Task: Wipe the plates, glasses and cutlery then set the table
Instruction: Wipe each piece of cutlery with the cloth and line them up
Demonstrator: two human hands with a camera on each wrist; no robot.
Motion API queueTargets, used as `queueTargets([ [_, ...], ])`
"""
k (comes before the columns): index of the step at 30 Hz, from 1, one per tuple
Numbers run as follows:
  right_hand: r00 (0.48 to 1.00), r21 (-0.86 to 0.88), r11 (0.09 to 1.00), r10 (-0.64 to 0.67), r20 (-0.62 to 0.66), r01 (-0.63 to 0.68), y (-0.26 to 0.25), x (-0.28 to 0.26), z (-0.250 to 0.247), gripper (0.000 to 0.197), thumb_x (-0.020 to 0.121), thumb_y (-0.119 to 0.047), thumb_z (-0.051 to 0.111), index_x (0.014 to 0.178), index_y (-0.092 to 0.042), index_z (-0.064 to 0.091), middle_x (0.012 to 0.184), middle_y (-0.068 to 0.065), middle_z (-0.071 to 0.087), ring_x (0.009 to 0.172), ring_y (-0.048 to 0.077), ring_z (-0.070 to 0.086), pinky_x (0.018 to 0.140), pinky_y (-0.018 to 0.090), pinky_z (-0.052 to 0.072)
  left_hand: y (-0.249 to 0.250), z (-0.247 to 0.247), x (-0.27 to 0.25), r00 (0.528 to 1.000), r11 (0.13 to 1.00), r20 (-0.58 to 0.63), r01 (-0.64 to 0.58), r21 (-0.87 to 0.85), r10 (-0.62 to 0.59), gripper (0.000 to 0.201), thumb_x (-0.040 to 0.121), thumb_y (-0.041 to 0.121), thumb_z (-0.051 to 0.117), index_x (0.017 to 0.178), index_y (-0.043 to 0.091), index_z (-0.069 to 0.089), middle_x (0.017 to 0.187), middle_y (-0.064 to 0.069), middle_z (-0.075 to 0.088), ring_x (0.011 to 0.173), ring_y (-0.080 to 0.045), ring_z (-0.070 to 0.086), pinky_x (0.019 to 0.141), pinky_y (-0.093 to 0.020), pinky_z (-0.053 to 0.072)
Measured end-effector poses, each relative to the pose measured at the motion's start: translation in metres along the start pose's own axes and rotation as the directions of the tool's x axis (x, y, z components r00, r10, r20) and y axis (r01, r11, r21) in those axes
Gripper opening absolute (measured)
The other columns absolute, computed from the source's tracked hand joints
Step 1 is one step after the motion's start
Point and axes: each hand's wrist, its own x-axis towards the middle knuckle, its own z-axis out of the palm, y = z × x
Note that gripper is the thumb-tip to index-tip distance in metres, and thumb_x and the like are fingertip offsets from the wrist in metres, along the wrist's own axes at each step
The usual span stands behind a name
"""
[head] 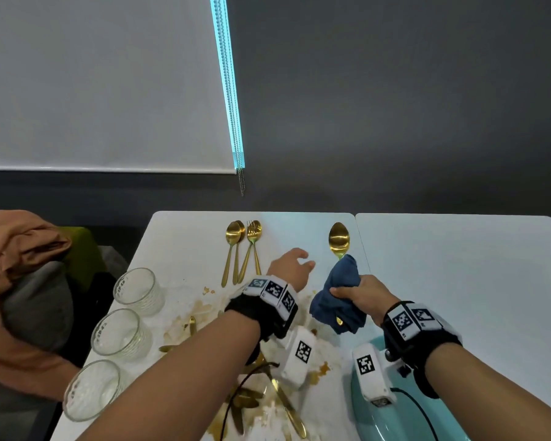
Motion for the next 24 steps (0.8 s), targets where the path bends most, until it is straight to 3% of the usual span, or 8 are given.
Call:
queueTargets([
  [3,0.997,-0.056,0.998,-0.021,0.07,0.025,-0.012,0.008,0.013,0.015,0.079,-0.018,0.072,0.076,-0.008,0.061,0.085,0.014,0.066,0.082,0.027,0.062,0.082,0.039,0.052,0.009,0.002,0.014,0.998,1.0,0.061,-0.029,0.002,0.029,0.024,0.093,0.021,0.051,0.112,0.016,0.066,0.118,-0.003,0.066,0.109,-0.022,0.06,0.09,-0.027,0.045],
  [5,0.995,-0.067,0.997,-0.029,0.09,0.035,-0.018,0.014,0.02,0.014,0.078,-0.016,0.072,0.075,-0.008,0.061,0.087,0.015,0.066,0.082,0.027,0.062,0.083,0.039,0.052,0.009,0.001,0.023,0.993,1.0,0.118,-0.005,-0.003,0.005,0.027,0.094,0.014,0.049,0.114,0.012,0.066,0.123,-0.005,0.063,0.113,-0.023,0.057,0.083,-0.022,0.043],
  [8,0.992,-0.093,0.995,-0.019,0.128,0.031,-0.024,0.025,0.025,0.013,0.079,-0.017,0.072,0.076,-0.009,0.062,0.09,0.016,0.067,0.083,0.026,0.062,0.084,0.038,0.052,0.007,-0.001,0.038,0.98,0.976,0.146,0.158,-0.15,-0.136,0.031,0.097,0.01,0.044,0.123,0.006,0.06,0.129,-0.011,0.058,0.117,-0.027,0.056,0.087,-0.024,0.045],
  [11,0.986,-0.175,0.983,-0.02,0.165,0.049,-0.033,0.037,0.029,0.017,0.08,-0.02,0.07,0.083,-0.006,0.062,0.089,0.013,0.065,0.082,0.023,0.06,0.081,0.034,0.051,0.0,-0.002,0.051,0.993,0.993,0.059,0.098,0.072,-0.102,0.032,0.099,0.011,0.039,0.124,0.006,0.057,0.128,-0.011,0.058,0.117,-0.028,0.056,0.094,-0.032,0.044],
  [15,0.973,-0.366,0.925,-0.015,0.23,0.101,-0.048,0.047,0.031,0.022,0.088,-0.026,0.061,0.072,-0.013,0.055,0.092,0.013,0.06,0.091,0.026,0.059,0.082,0.032,0.046,-0.005,-0.023,0.086,0.997,0.996,-0.021,0.08,-0.046,-0.081,0.035,0.1,0.01,0.035,0.133,0.01,0.046,0.131,-0.012,0.055,0.119,-0.028,0.054,0.091,-0.033,0.045],
  [17,0.976,-0.395,0.915,0.001,0.219,0.088,-0.049,0.051,0.026,0.02,0.084,-0.028,0.065,0.074,-0.013,0.056,0.092,0.012,0.063,0.094,0.029,0.062,0.083,0.032,0.047,-0.017,-0.037,0.106,0.981,0.979,-0.073,0.173,-0.104,-0.181,0.036,0.098,0.017,0.043,0.132,0.006,0.051,0.132,-0.014,0.056,0.122,-0.028,0.053,0.09,-0.029,0.046],
  [19,0.982,-0.39,0.918,-0.002,0.188,0.076,-0.046,0.056,0.017,0.02,0.08,-0.028,0.07,0.079,-0.011,0.059,0.092,0.011,0.066,0.094,0.028,0.063,0.083,0.033,0.05,-0.034,-0.046,0.122,0.974,0.975,-0.096,0.21,0.069,-0.203,0.039,0.097,0.024,0.049,0.129,0.002,0.055,0.132,-0.015,0.056,0.122,-0.028,0.053,0.084,-0.025,0.048],
  [24,0.989,-0.386,0.921,0.001,0.148,0.057,-0.035,0.065,-0.006,0.02,0.08,-0.026,0.069,0.081,-0.008,0.063,0.089,0.013,0.068,0.092,0.028,0.065,0.082,0.035,0.052,-0.072,-0.039,0.146,0.933,0.924,-0.204,0.334,0.185,-0.296,0.04,0.093,0.025,0.055,0.126,0.002,0.057,0.129,-0.018,0.057,0.119,-0.033,0.054,0.095,-0.038,0.044],
])
